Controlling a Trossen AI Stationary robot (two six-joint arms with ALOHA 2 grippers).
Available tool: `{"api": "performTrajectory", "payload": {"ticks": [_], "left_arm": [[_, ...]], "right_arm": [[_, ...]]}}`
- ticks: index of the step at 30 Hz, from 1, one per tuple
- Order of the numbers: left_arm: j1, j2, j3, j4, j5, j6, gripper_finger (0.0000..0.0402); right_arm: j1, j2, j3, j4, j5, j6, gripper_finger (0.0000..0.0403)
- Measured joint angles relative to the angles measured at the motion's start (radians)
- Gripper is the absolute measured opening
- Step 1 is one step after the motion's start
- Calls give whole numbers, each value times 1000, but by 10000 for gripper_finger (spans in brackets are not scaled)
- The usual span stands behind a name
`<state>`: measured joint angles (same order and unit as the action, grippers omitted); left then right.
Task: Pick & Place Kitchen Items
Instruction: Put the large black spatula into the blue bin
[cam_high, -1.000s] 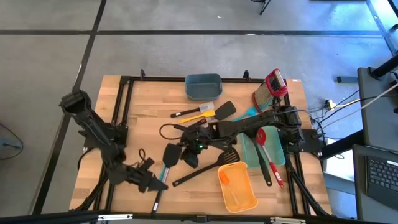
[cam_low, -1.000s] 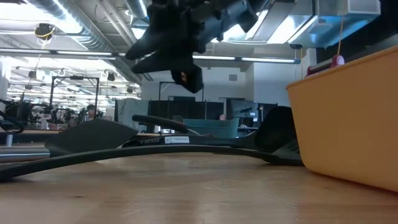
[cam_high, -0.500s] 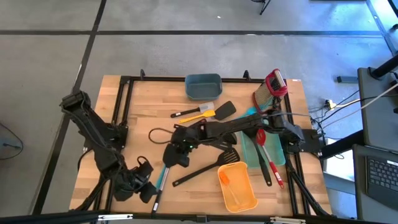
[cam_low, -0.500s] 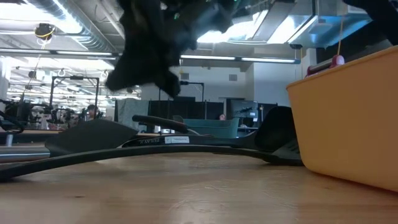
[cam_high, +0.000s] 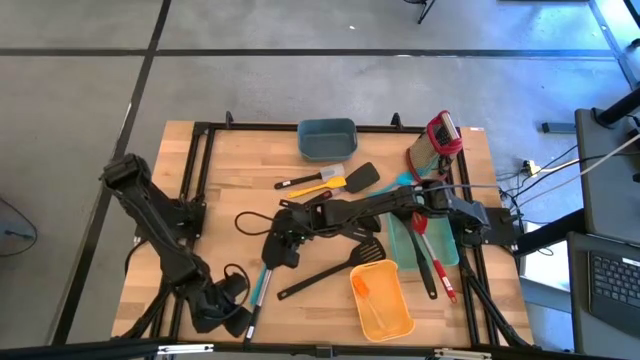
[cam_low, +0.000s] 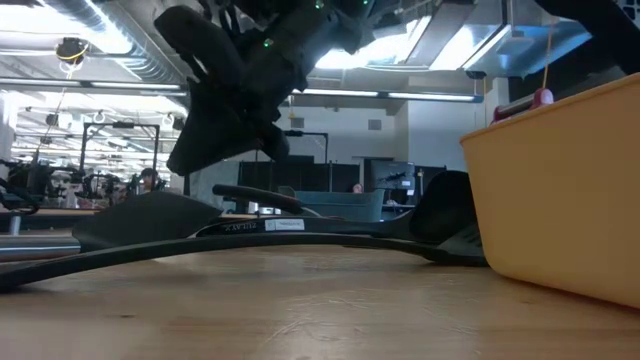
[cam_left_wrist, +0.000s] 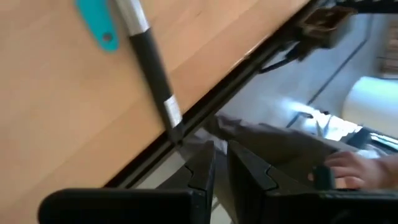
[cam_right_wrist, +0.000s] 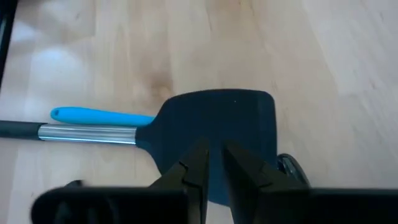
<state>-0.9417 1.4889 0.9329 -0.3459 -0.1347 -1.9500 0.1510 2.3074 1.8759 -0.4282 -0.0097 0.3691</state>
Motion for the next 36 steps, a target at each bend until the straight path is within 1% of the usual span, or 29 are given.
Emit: {"api": "performTrajectory", "payload": {"ticks": [7, 9, 11, 13, 17, 25, 30, 34, 36], "left_arm": [[4, 21, 0, 41, 10, -34, 37], [7, 21, 0, 41, 36, -45, 42], [9, 21, 0, 45, 50, -45, 50], [16, 21, 0, 43, 53, -45, 59], [31, 20, 0, 45, 52, -37, 78], [86, 20, 0, 3, 50, 31, 106], [126, 20, 0, -29, 54, 42, 127], [130, 20, -1, -78, 46, -18, 143], [122, 20, -11, -62, 32, -49, 150]], "right_arm": [[-15, 31, 2, 22, 7, 6, 43], [-17, 41, -1, 1, 6, 9, 43], [-17, 65, 3, 28, 3, 27, 43], [-19, 83, 0, -3, -12, 50, 43], [-20, 106, 2, 6, -32, 94, 43], [-20, 111, 3, 11, -39, 95, 43], [-20, 111, 3, 10, -38, 96, 43], [-19, 113, 2, 10, -35, 103, 43], [-19, 113, 2, 9, -35, 106, 43]]}}
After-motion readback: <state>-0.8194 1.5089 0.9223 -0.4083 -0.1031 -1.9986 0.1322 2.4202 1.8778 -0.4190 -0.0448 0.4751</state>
